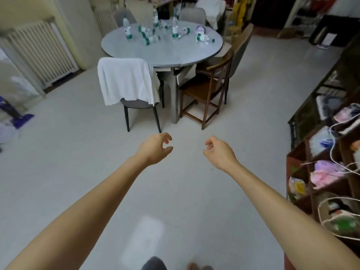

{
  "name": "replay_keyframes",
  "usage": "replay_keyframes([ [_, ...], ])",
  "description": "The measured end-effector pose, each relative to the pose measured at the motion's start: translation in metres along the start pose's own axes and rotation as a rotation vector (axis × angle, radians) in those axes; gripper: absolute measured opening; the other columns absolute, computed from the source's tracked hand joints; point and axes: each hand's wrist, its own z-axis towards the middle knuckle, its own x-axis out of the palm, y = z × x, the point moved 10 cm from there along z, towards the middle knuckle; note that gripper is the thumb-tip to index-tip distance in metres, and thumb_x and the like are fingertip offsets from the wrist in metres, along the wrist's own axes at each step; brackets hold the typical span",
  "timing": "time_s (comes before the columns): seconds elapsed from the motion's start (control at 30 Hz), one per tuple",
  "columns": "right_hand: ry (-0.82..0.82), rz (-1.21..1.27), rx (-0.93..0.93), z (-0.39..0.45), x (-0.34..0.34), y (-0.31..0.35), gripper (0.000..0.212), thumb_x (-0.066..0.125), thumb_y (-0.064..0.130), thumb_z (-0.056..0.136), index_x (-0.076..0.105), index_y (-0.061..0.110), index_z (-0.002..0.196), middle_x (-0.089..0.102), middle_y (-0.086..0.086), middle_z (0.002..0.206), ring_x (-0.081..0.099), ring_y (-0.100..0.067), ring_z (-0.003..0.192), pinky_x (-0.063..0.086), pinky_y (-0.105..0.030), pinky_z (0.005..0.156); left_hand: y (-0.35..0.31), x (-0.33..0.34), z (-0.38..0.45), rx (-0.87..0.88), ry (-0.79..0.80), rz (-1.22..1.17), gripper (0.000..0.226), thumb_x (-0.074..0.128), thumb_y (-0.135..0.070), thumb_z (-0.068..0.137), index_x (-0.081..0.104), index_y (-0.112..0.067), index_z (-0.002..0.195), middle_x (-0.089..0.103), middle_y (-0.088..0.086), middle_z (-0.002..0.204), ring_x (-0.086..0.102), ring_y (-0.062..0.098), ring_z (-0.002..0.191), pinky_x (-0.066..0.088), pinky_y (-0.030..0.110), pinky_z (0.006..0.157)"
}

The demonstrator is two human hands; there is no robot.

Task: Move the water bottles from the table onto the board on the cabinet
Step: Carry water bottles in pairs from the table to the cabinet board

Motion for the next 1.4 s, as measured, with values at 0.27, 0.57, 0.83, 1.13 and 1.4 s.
replay_keyframes([
  [0.27, 0.048, -0.035, -0.023, 0.200, -0.003, 0.028, 0.026, 0.055, 0.023, 0.090, 0.053, 0.015, 0.115, 0.055, 0.002, 0.101, 0.056, -0.021, 0.095, 0.050, -0.036, 0.085, 0.052, -0.041, 0.186, -0.030, 0.010, 0.007, 0.035, 0.060, -0.025, 0.092, 0.057, -0.014, 0.125, 0.064, 0.003, 0.121, 0.059, 0.023, 0.110, 0.047, 0.030, 0.090],
  [0.57, -0.045, 0.041, 0.125, 0.413, -0.046, 0.034, 0.024, 0.059, 0.024, 0.089, 0.056, 0.017, 0.112, 0.059, 0.003, 0.103, 0.059, -0.021, 0.097, 0.050, -0.035, 0.085, 0.071, -0.102, 0.435, 0.065, 0.094, 0.028, 0.033, 0.060, -0.024, 0.090, 0.059, -0.015, 0.122, 0.065, 0.003, 0.119, 0.061, 0.021, 0.108, 0.050, 0.037, 0.093],
  [0.83, -0.066, 0.075, 0.190, 0.592, -0.071, 0.007, 0.022, 0.062, 0.022, 0.090, 0.056, 0.017, 0.110, 0.062, 0.002, 0.100, 0.060, -0.019, 0.095, 0.050, -0.032, 0.086, 0.063, -0.105, 0.638, 0.136, 0.163, 0.050, 0.033, 0.058, -0.022, 0.089, 0.060, -0.015, 0.120, 0.066, 0.004, 0.118, 0.062, 0.024, 0.106, 0.050, 0.040, 0.094],
  [1.13, 0.032, 0.047, 0.072, 0.835, -0.087, 0.039, 0.028, 0.062, 0.024, 0.090, 0.057, 0.016, 0.116, 0.064, -0.001, 0.110, 0.061, -0.018, 0.102, 0.053, -0.036, 0.090, 0.091, -0.145, 0.845, 0.016, 0.106, -0.032, 0.031, 0.062, -0.026, 0.087, 0.062, -0.015, 0.116, 0.067, 0.003, 0.115, 0.061, 0.024, 0.109, 0.049, 0.037, 0.094],
  [1.4, 0.157, 0.021, -0.020, 1.018, -0.041, 0.099, 0.025, 0.058, 0.024, 0.092, 0.055, 0.013, 0.114, 0.062, -0.002, 0.111, 0.059, -0.021, 0.098, 0.051, -0.034, 0.085, 0.178, -0.182, 0.984, -0.129, 0.084, -0.054, 0.036, 0.062, -0.033, 0.090, 0.058, -0.020, 0.124, 0.064, -0.001, 0.121, 0.059, 0.021, 0.111, 0.049, 0.041, 0.097],
])
